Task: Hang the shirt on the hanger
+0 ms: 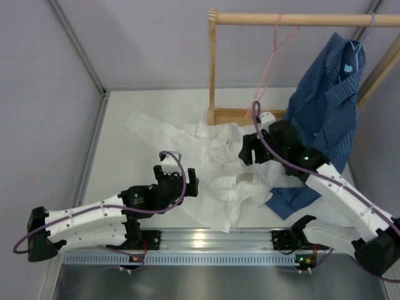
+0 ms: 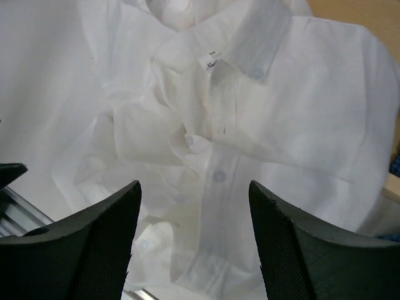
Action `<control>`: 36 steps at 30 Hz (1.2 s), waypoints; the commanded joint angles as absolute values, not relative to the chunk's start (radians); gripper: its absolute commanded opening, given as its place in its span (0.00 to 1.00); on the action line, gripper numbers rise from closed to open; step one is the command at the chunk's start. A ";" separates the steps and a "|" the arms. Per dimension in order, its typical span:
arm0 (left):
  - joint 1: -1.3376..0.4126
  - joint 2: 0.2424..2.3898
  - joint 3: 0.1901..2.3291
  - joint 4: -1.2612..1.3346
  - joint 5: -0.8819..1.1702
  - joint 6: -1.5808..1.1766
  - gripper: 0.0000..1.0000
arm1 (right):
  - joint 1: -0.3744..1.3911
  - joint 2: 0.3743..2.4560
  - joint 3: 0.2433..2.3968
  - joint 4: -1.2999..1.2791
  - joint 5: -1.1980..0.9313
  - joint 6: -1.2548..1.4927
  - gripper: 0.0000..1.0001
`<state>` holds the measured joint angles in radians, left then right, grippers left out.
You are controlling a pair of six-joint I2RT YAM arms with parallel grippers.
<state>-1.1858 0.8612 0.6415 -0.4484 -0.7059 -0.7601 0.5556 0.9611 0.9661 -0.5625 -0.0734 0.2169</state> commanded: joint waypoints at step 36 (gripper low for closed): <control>-1.149 0.746 0.630 -0.454 -0.730 -0.767 0.98 | 0.724 1.341 1.049 -0.232 0.368 0.233 0.00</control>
